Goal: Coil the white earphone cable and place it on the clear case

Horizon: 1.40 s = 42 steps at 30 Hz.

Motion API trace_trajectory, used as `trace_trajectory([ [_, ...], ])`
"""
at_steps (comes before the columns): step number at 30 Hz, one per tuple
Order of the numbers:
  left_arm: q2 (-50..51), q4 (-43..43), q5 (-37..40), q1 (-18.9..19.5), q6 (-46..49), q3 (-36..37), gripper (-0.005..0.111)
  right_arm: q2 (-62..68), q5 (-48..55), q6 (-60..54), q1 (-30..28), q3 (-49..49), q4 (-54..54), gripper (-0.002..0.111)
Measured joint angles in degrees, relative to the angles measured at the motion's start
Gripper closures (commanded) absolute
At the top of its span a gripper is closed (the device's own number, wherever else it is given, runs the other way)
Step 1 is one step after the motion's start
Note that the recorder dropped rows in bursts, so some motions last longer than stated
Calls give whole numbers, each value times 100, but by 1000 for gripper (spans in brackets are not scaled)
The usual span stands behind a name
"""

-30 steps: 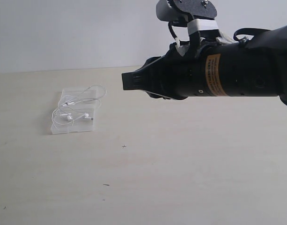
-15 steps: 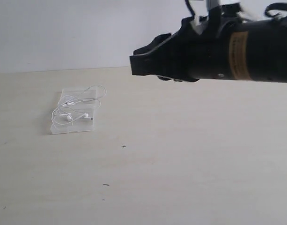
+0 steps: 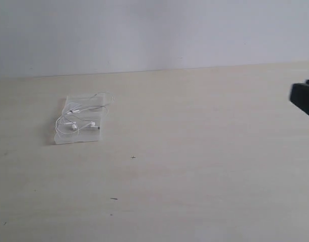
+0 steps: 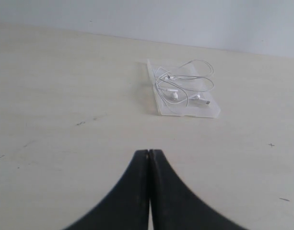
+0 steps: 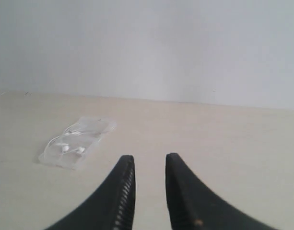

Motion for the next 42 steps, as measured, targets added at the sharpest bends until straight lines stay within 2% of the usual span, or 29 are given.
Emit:
trace_trajectory([
  [7, 0, 0, 0, 0, 0, 0, 107, -2040, 145, 0, -911, 779, 0, 85],
  [11, 0, 0, 0, 0, 0, 0, 107, -2764, 152, -14, -1255, 1009, 0, 85],
  [22, 0, 0, 0, 0, 0, 0, 107, -3117, 141, 26, -1321, 1771, 171, 85],
  [25, 0, 0, 0, 0, 0, 0, 107, -3117, 165, 437, -1321, 1810, 44, 85],
  [31, 0, 0, 0, 0, 0, 0, 107, -3117, 306, 386, -1321, 1810, 89, 85],
  [33, 0, 0, 0, 0, 0, 0, 107, -3130, 367, -161, -1321, 1810, 689, 85],
  [35, 0, 0, 0, 0, 0, 0, 107, -3166, 437, -1104, -1321, 1810, 1738, 85],
  [39, 0, 0, 0, 0, 0, 0, 107, -3268, 469, -3683, -1321, 1810, 4343, 85],
  [42, 0, 0, 0, 0, 0, 0, 107, -3279, 524, -5346, -1321, 1810, 5870, 85],
])
